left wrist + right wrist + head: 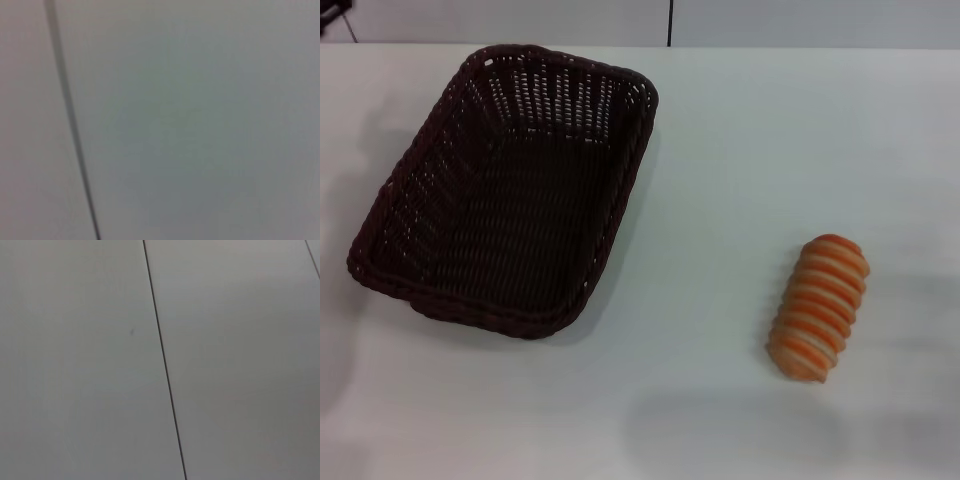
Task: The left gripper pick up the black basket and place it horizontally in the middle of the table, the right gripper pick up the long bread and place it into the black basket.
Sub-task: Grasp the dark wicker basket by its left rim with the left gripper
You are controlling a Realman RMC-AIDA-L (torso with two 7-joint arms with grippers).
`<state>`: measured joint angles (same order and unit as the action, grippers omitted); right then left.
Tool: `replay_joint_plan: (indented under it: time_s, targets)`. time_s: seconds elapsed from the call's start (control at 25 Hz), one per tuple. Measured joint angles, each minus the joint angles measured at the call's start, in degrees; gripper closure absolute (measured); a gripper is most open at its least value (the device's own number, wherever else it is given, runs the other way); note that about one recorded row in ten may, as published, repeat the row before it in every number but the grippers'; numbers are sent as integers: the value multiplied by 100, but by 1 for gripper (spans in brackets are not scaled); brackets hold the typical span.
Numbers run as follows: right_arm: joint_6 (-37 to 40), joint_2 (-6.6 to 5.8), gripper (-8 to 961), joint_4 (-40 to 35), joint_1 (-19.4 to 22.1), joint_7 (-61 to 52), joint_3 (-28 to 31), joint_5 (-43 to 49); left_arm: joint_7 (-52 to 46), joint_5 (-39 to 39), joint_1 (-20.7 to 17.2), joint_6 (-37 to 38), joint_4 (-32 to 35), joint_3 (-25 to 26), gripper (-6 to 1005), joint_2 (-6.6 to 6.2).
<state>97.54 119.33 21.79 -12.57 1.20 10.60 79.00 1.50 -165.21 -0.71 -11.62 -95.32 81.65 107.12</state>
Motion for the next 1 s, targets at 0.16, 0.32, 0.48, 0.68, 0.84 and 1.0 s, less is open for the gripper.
replay_joint_plan:
  time_s: [0.16,0.32,0.48,0.68,0.84,1.0]
  targets:
    - [-9,2,177,-3,0,-1,2,1,878,31,204,-1838,-970,223,201,395]
    - [-21,8,179,-42,0,-11,4,0,1984,290,550,-3380,-1542,816,201,1087]
    - [-32,8,181,-46,2,-12,4,1,2080,594,820,-3966,-1563,1013,201,1084]
    - [-33,2,183,-53,22,-12,4,1,2079,662,1273,-5052,-1522,1421,201,1098]
    - [-28,-3,184,-61,38,-12,4,1,2046,665,1554,-5659,-1371,1587,200,1100]
    - [-20,-5,186,-62,37,-14,3,8,2040,655,1790,-5980,-1021,1673,200,1109]
